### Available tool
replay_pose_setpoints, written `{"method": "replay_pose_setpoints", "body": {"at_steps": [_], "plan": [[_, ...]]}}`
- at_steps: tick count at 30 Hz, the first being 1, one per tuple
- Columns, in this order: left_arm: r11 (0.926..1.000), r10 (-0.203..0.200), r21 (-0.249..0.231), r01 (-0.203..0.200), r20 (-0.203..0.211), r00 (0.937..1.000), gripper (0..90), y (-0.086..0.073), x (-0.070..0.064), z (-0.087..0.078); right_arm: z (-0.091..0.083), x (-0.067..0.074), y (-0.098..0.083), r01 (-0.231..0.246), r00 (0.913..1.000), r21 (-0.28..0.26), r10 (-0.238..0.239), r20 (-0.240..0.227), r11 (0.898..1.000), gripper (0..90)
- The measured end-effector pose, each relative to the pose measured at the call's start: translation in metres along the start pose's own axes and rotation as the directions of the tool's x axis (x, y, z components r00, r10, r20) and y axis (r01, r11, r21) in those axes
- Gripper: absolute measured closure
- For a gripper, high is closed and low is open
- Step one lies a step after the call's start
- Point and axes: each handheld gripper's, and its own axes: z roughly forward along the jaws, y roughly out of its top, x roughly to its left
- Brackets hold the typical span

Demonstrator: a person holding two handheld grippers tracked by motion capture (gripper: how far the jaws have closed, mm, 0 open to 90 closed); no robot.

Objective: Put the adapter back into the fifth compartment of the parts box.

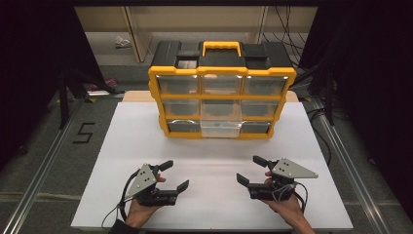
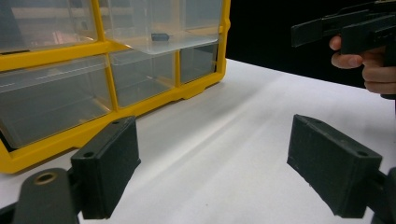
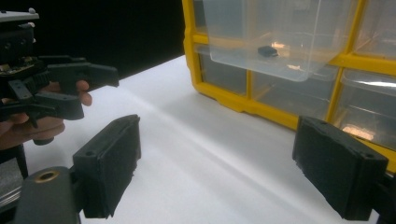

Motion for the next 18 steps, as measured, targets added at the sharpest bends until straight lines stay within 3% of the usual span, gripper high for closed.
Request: {"method": "replay_pose_setpoints", "body": {"at_steps": [18], "plan": [[1.0,0.001,0.005,-0.001,0.0,1.0,16.1,0.0,-0.0001,0.0004,0.0,-0.001,-0.0013,-0.002,1.0,-0.004,0.002,0.001,1.0,16.3]]}}
